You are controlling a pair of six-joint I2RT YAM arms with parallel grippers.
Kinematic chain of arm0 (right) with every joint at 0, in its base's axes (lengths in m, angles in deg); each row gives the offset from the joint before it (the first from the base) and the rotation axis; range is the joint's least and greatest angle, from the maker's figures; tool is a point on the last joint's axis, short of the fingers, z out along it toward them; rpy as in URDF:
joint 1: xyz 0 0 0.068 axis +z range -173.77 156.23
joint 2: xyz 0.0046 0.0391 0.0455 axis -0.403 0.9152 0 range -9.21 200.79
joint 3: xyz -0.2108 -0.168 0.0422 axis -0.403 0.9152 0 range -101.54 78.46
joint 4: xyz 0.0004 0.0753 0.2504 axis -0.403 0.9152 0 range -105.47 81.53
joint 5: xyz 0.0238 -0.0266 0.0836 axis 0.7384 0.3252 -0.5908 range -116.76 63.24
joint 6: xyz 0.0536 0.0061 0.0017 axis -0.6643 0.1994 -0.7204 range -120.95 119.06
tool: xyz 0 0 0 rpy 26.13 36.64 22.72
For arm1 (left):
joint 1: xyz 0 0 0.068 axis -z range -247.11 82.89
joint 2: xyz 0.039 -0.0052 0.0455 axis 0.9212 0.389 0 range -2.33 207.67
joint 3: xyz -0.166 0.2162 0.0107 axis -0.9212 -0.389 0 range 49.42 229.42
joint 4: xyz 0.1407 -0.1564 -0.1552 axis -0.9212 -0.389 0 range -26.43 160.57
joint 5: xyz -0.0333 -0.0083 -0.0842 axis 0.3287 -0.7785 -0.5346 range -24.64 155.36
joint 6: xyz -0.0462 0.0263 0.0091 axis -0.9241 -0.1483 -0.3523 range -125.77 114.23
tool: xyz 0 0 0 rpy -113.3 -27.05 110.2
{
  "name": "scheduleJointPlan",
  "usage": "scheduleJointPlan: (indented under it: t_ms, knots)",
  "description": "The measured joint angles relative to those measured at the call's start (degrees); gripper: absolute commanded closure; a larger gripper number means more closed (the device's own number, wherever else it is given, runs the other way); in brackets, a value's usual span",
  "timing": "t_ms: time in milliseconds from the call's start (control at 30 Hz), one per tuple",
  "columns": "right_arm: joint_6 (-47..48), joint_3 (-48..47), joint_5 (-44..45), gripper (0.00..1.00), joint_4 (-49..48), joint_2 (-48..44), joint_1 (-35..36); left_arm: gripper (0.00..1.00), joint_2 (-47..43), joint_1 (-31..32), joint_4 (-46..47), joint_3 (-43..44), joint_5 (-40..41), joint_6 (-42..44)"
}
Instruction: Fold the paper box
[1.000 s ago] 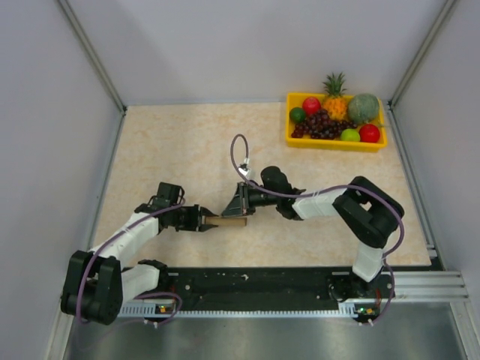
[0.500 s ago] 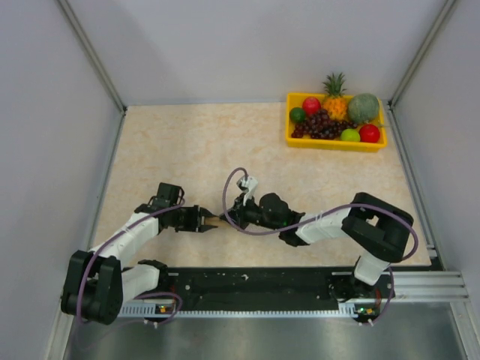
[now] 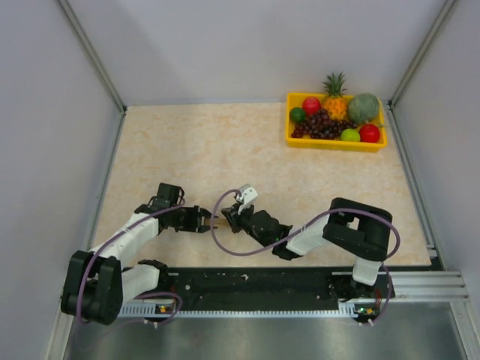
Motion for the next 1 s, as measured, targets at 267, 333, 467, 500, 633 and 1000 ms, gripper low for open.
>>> scheduleJointPlan:
  t_ms: [267,333,467,500,633,1000]
  knots:
    - [0.63,-6.75,18.27,1.00,3.98,5.22,4.90,0.90,-0.28,0.00,0.02,-0.15,0.24,0.50]
    - [0.42,-7.10,20.00,1.00,5.16,4.59,5.20,0.90,-0.33,0.00,0.00,-0.15,0.22,0.59]
    - [-0.15,-5.05,17.92,0.93,14.58,-2.56,4.02,0.90,-0.35,0.17,0.02,-0.15,0.15,-0.31]
    - [-0.33,-5.33,15.89,0.71,20.17,-5.35,3.10,0.90,-0.35,0.15,0.02,-0.15,0.13,-0.92]
    - [-1.75,-5.73,6.29,0.32,38.42,-16.98,-2.89,0.90,-0.35,-0.02,0.57,-0.15,0.15,-2.95]
    - [-25.20,3.13,-39.32,0.23,39.08,-24.94,-24.09,0.89,-0.35,-0.02,1.01,-0.02,0.13,-3.72]
